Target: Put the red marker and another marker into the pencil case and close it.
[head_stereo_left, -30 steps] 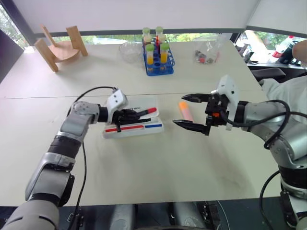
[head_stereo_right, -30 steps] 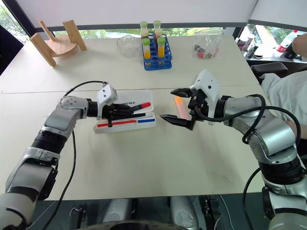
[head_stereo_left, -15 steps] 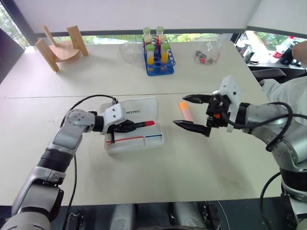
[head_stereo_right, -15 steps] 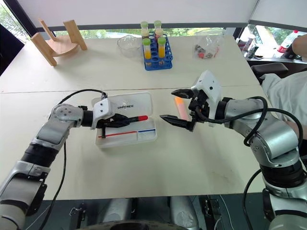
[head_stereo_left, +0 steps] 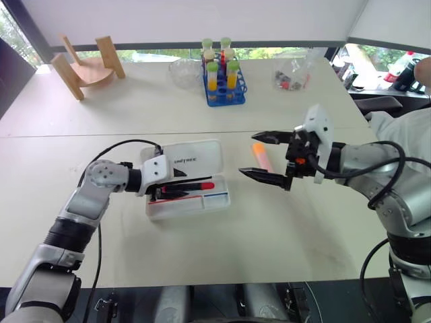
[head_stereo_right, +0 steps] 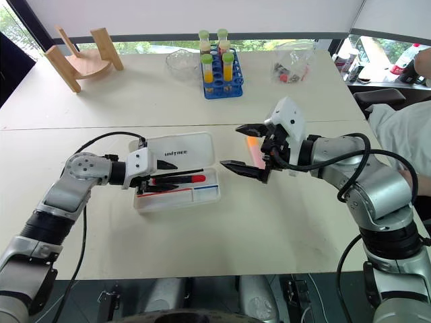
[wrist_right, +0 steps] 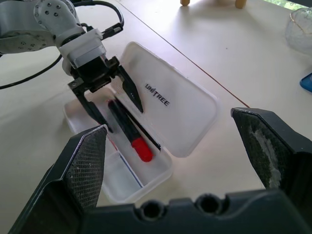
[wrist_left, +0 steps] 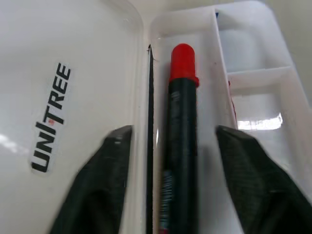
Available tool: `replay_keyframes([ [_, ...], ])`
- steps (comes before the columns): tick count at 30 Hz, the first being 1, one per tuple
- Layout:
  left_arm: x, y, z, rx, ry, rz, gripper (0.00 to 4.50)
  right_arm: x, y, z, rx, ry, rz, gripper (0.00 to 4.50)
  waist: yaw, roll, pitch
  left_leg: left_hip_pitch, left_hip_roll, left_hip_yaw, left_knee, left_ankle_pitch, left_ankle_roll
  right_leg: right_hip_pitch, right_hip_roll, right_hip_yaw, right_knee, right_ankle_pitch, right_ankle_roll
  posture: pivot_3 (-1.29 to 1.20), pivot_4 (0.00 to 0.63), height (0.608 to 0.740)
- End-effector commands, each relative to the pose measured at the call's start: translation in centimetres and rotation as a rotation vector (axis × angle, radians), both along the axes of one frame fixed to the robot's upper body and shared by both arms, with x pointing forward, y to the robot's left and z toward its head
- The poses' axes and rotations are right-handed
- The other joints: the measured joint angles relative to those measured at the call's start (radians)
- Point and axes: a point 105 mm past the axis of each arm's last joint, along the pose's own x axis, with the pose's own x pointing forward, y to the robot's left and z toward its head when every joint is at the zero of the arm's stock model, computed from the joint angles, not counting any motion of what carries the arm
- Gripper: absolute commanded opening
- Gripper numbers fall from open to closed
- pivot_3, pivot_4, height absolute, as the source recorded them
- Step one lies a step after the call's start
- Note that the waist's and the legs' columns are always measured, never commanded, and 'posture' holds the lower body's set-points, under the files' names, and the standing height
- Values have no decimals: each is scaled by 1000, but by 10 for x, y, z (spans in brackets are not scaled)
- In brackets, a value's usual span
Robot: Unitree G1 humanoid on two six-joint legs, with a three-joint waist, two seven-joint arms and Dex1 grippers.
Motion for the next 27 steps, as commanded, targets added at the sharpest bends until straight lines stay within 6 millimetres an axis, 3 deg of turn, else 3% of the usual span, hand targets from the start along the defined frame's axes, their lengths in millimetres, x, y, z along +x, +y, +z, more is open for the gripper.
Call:
replay_keyframes([
  [1,-2,2,14,-13,-57,0,4430,-1,3,12,6,-60,19,4500,0,0,0,0,0,0,0,0,0,0,0,0,0,0,0,0,150,740],
  [4,-3,4,24,-37,-82,14,4430,-1,3,12,6,-60,21,4500,0,0,0,0,0,0,0,0,0,0,0,0,0,0,0,0,150,740],
  [8,-11,4,50,-133,-88,33,4430,4,-1,7,-7,-47,-13,4500,-1,0,0,0,0,0,0,0,0,0,0,0,0,0,0,0,150,740],
  [15,-56,15,92,-287,-10,56,4430,48,-25,-21,-48,63,-327,4500,-9,0,0,0,0,0,0,0,0,0,0,0,1,0,0,0,150,740],
  [18,-77,28,94,-303,66,110,4430,63,-32,-41,-70,149,-459,4500,-15,0,0,0,1,0,-1,0,0,0,0,1,1,0,0,0,150,740],
  [27,-106,59,93,-395,179,293,4430,80,-33,-97,-184,280,-591,4500,-24,0,0,1,0,0,-1,0,0,0,-1,1,1,0,0,0,150,740],
])
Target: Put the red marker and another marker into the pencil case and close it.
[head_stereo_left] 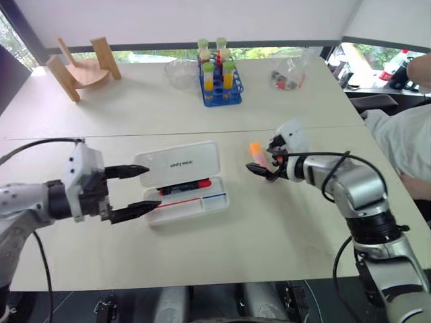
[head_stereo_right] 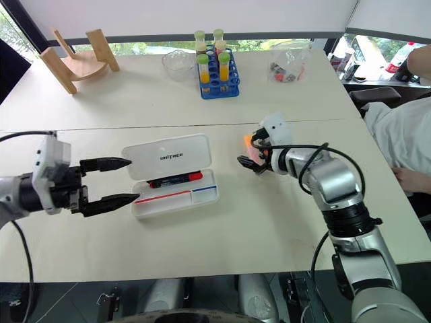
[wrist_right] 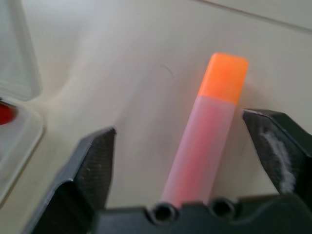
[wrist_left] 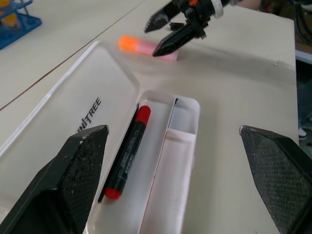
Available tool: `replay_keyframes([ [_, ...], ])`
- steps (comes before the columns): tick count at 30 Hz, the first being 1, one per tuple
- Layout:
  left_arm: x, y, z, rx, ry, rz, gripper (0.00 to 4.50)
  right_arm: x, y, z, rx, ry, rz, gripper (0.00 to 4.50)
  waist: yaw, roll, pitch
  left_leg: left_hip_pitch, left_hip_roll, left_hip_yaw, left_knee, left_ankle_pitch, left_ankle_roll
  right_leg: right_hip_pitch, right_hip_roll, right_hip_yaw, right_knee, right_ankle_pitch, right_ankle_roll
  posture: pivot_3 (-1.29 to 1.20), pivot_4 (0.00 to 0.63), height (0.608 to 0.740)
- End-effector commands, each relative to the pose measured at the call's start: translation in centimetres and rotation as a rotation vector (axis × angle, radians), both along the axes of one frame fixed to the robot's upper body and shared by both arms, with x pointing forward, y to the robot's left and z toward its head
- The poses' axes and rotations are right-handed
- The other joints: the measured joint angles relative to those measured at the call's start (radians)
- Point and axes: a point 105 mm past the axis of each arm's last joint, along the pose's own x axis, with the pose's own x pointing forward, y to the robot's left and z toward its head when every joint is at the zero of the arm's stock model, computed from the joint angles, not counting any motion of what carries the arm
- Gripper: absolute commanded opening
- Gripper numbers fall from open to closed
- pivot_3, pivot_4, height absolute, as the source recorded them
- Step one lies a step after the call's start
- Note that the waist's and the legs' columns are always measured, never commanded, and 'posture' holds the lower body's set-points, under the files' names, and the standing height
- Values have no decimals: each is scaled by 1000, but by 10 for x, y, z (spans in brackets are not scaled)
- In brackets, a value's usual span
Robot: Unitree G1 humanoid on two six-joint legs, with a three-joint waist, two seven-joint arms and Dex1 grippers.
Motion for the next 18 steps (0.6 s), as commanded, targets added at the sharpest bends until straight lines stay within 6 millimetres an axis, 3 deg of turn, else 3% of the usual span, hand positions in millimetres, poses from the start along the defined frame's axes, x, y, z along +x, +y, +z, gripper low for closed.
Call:
replay_keyframes([
  [1,-12,4,13,-13,-20,14,4430,4,1,0,-12,-10,-3,4500,-2,0,0,0,0,0,0,0,0,0,0,0,0,0,0,0,150,740],
  [4,-19,10,11,-24,7,40,4500,6,-2,-7,-33,-1,-7,3616,-3,0,0,2,0,0,0,0,0,2,0,0,0,0,0,0,150,740],
  [9,-24,15,8,-34,33,66,4500,8,-2,-4,-24,-3,2,1059,-1,0,0,4,0,0,0,0,0,4,0,0,0,0,0,0,150,740],
  [10,-24,16,8,-41,35,69,4500,9,-2,-1,-27,-12,8,812,-2,0,0,4,0,0,0,0,0,4,0,0,0,0,0,0,150,740],
  [14,-24,19,9,-44,41,68,4500,4,-2,34,-38,-100,137,823,2,0,0,4,0,0,0,0,0,3,0,0,0,0,0,0,150,740],
  [18,-25,24,6,4,65,34,4500,-40,19,76,-18,-147,536,823,-1,2,1,2,0,1,-2,0,0,1,0,0,-1,0,0,0,150,740],
])
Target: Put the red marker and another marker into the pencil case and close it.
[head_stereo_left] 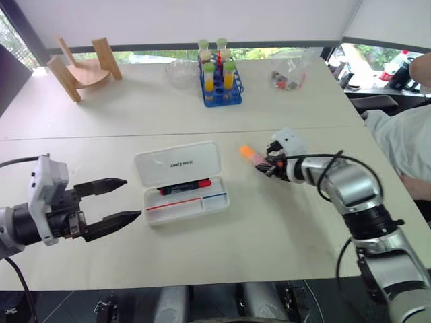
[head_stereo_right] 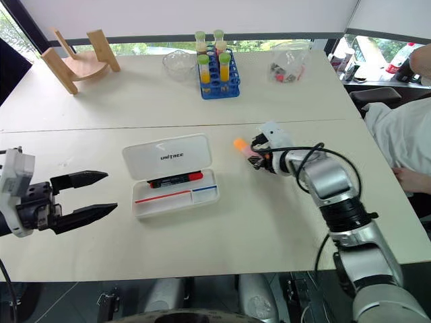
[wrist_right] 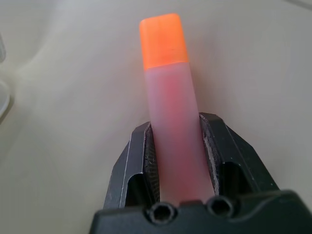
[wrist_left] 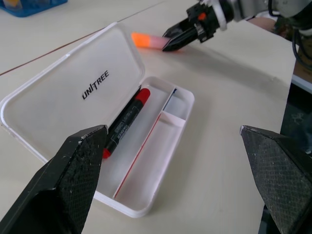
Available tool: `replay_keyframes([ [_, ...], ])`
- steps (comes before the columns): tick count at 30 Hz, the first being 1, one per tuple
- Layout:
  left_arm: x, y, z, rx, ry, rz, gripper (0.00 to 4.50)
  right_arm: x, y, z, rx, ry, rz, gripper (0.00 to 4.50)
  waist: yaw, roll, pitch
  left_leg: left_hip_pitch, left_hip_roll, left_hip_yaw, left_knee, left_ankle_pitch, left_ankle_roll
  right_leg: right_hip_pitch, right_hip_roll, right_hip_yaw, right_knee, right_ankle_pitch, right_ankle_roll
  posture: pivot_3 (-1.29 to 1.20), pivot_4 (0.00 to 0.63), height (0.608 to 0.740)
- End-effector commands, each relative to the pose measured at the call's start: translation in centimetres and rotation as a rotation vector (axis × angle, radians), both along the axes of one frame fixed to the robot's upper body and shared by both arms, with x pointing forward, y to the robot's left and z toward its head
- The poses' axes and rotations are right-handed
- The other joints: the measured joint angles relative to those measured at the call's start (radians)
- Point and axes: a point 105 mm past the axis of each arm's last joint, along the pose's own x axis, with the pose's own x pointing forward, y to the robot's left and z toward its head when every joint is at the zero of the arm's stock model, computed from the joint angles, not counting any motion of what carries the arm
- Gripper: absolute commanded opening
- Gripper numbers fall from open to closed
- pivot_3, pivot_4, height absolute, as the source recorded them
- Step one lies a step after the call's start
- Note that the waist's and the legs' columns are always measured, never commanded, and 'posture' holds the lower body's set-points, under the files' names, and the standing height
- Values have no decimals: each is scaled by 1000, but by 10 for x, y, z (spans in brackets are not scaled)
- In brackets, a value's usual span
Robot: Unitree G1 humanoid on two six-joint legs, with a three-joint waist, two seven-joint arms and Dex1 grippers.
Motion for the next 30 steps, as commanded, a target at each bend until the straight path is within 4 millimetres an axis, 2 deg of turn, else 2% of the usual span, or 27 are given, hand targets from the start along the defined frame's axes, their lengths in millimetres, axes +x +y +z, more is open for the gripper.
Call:
replay_keyframes([
  [1,-1,6,7,46,-27,-35,4500,-45,38,56,48,-109,444,823,-4,0,0,0,0,0,-1,0,0,0,0,0,0,0,0,0,150,740],
  [4,2,10,8,66,-31,-61,4500,-79,63,62,97,-67,717,823,-11,0,0,2,2,0,-2,0,1,0,2,0,0,-1,-1,0,150,740],
  [6,5,13,8,82,-41,-76,4500,-88,83,59,103,-65,833,823,-13,0,0,2,2,0,-2,0,1,0,3,0,0,-1,-1,0,150,740],
  [9,8,16,9,97,-51,-86,4500,-90,103,49,91,-65,916,823,-8,0,0,2,2,1,-1,0,0,1,2,0,0,-1,-1,0,150,740],
  [12,10,16,12,96,-67,-86,4500,-78,141,29,70,-80,957,823,-7,-1,0,2,2,1,0,0,0,1,1,0,0,-1,-1,0,150,740],
  [15,8,15,11,94,-72,-81,4500,-77,164,18,46,-70,1007,823,-6,0,0,1,2,0,-1,0,0,-1,1,0,1,-1,-2,0,150,740],
  [22,0,16,9,95,-71,-53,4500,-76,190,-1,-7,-57,1037,823,-6,-1,0,-1,1,0,-1,0,0,-2,-1,0,0,-1,-1,0,150,740],
  [30,-4,17,6,103,-74,-24,4500,-70,198,-15,-42,-48,1011,823,-6,-1,0,0,1,-1,-1,0,-1,-1,0,-1,1,0,-2,0,150,740],
])
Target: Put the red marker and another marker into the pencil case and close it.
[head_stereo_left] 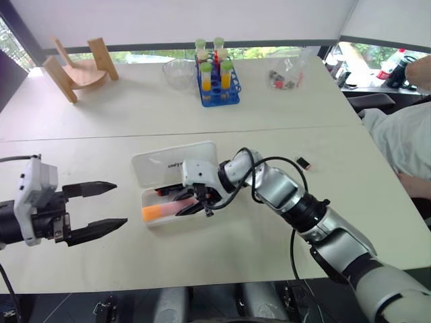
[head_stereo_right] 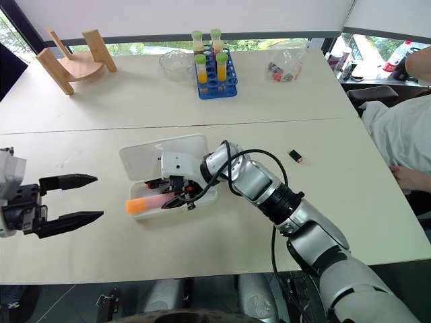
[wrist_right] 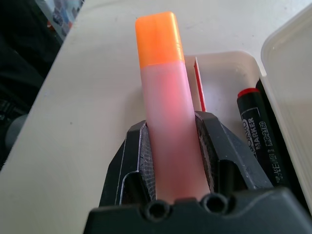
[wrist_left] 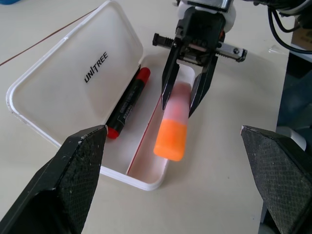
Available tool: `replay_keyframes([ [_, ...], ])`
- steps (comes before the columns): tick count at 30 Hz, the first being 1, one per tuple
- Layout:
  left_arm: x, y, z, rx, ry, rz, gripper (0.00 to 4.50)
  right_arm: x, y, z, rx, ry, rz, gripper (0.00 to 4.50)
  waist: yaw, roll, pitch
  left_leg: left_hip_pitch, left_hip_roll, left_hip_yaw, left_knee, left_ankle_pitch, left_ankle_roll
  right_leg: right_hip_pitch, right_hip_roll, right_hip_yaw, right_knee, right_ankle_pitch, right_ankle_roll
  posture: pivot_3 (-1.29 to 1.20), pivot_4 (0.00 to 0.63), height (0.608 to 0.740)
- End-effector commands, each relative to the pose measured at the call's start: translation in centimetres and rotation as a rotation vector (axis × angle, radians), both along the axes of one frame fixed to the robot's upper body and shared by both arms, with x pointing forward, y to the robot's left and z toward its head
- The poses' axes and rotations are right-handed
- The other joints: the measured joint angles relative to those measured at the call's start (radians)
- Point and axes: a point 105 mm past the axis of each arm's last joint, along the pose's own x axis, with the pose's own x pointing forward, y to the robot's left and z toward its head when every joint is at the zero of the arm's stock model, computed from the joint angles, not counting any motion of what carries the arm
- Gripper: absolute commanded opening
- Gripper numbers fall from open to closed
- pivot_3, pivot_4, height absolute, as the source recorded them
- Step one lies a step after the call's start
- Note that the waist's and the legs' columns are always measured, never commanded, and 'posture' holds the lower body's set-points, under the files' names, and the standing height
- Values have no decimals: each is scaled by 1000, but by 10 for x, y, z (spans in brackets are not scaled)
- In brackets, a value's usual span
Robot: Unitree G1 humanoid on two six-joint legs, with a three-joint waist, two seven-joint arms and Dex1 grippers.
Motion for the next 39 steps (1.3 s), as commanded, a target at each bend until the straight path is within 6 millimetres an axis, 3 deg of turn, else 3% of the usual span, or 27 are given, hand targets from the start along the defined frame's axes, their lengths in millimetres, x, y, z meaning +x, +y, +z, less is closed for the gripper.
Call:
replay_keyframes([
  [1,-2,0,8,14,-51,12,4500,-1,8,6,19,-39,21,823,0,0,0,0,0,0,0,0,0,0,0,0,0,0,0,0,150,740],
  [6,-1,-1,7,13,-54,17,4500,1,10,2,15,-35,9,823,-1,0,0,0,0,0,0,0,0,0,0,0,0,0,0,0,150,740],
  [7,-1,-1,7,12,-55,18,4500,1,10,2,16,-33,7,1906,-1,0,0,0,0,0,0,0,0,0,0,0,0,0,0,0,150,740],
  [10,2,-2,8,10,-58,17,4500,0,6,9,34,-12,-3,3232,0,0,0,0,0,0,0,0,0,0,0,0,0,0,0,0,150,740],
  [12,4,-2,8,7,-59,14,4500,1,1,17,57,9,-25,4362,1,0,0,0,0,0,0,0,0,0,0,0,0,0,0,0,150,740],
  [13,4,-3,8,6,-59,13,4500,2,0,20,64,16,-33,4447,1,0,0,0,0,0,0,0,0,0,0,0,0,0,0,0,150,740],
  [16,8,-5,7,-2,-65,6,4500,11,-14,40,119,-3,-108,4447,1,0,0,0,0,0,0,0,0,0,0,0,0,0,0,0,150,740],
  [19,12,-6,8,-10,-75,3,4500,24,-49,70,205,-1,-237,4447,5,0,0,-1,0,-1,0,0,0,0,-1,-1,0,0,0,0,150,740],
  [25,16,-9,7,7,-83,-27,4500,30,-92,76,209,-33,-385,4447,-4,0,0,0,0,0,-1,0,0,0,0,0,-1,0,0,0,150,740],
  [27,26,-9,6,39,-151,-20,4500,34,-100,76,234,-46,-435,4447,-2,0,0,0,0,0,-2,0,0,-1,1,0,-1,0,0,0,150,740],
  [33,42,-16,3,66,-224,-38,4500,41,-79,68,301,-66,-487,4447,-3,0,0,0,0,2,-1,0,0,0,1,1,0,0,0,0,150,740],
  [38,42,-15,4,62,-223,-47,4500,25,-43,55,336,8,-365,4447,-1,0,0,0,0,1,-2,0,0,-1,1,1,0,0,0,0,150,740],
  [39,41,-14,5,63,-223,-43,4500,22,-35,52,330,27,-334,3945,-1,0,0,0,0,1,-2,0,0,-1,1,1,0,0,0,0,150,740],
])
